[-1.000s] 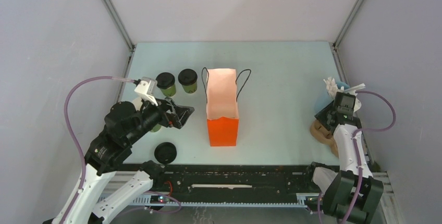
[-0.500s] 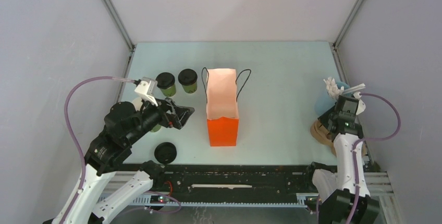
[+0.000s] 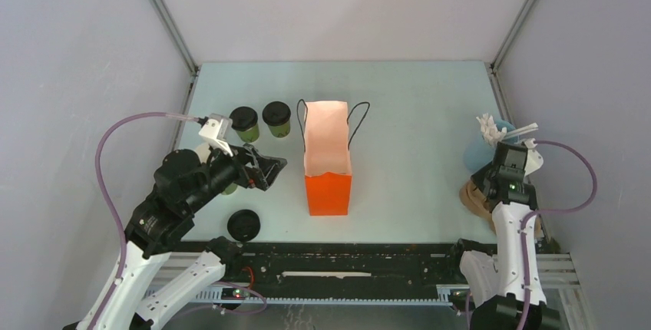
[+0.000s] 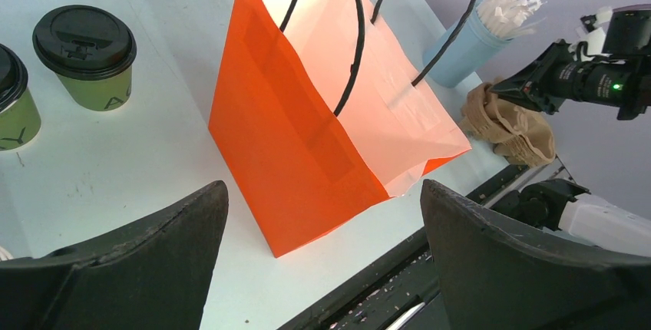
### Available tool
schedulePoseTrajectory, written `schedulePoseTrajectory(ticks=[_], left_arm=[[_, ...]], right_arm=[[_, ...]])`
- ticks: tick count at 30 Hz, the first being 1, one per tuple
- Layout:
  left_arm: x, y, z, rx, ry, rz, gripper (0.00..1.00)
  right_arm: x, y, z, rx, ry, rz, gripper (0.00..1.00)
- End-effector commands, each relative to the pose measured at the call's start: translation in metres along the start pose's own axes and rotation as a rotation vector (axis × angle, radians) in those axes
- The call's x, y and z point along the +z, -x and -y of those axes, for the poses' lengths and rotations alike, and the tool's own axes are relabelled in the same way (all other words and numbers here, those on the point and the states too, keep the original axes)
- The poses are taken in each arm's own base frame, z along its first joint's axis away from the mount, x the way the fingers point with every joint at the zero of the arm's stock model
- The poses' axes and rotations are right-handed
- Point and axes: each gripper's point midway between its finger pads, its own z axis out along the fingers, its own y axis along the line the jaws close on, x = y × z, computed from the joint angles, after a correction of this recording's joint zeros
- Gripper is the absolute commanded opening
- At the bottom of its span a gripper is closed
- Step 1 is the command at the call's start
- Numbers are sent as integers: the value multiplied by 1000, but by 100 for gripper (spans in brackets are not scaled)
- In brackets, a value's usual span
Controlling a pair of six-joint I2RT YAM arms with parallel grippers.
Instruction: Pack the takeout coffee
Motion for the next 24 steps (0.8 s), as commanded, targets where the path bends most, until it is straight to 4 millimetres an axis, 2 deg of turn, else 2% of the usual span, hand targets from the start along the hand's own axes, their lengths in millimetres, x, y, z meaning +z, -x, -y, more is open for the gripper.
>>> schedulePoseTrajectory(ticks=[1,4,7,9,12,17,19,21,22,24], left_arm=[[5,-1,4,-1,-25,-4,100],[6,0,4,1,-25,-5,100],[5,2,5,11,-25,-4,100],[4,3,5,14,-23,-1,100],[4,3,6,10,-30,-3,100],[3,2,5,5,-23,-2,100],[4,-1,4,2,-21,-8,100],[6,-1,4,2,-26,-5,100],[6,-1,4,5,-23,-11,100],[4,0,2,10,-12,-11,100]], right_arm=[[-22,25,-1,12,-72,98,0],[-17,30,2,-80,-209,132,0],[-23,29,-13,-217,-282,128,0],[-20,21,-19,-279,-307,97,0],[-5,3,-13,-330,-350,-11,0],[-28,-4,-34,-417,-264,9,0],[-19,-11,-37,-434,-247,-19,0],[-9,-24,-30,-458,-273,-128,0],[-21,-21,-39,-466,-260,-121,0],[-48,0,-58,-486,-216,19,0]])
